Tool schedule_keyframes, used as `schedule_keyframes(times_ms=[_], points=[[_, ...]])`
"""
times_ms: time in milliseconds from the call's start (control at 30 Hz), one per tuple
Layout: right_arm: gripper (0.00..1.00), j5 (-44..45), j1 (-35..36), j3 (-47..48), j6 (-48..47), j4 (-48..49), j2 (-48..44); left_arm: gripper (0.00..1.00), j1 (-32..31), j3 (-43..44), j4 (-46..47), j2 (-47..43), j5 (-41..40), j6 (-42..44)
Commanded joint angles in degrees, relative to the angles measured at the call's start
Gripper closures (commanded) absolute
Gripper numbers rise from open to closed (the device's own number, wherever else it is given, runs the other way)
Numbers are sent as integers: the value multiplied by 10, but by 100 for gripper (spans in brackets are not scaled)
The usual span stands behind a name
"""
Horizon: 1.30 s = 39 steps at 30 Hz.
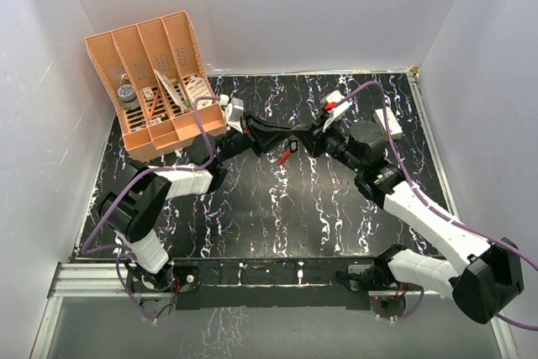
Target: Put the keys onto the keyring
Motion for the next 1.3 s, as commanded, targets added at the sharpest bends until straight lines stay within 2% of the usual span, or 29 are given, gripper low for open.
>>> schedule_keyframes(times_ms=[0,367,733,1033,1233,1267], points=[[100,-2,-2,37,-53,-37,3,89,-4,44,-10,-24,62,7],[100,-2,-2,45,-94,-78,1,86,-4,105,-293,-41,97,107],[100,-20,-1,49,-100,-83,4,87,-4,145,-441,-40,88,176],[100,-29,-1,51,-101,-85,9,100,-4,155,-472,-36,80,194],[100,-18,-1,51,-94,-84,11,100,-4,126,-393,-42,66,167],[96,-13,-1,50,-92,-84,11,100,-4,119,-375,-42,63,156]])
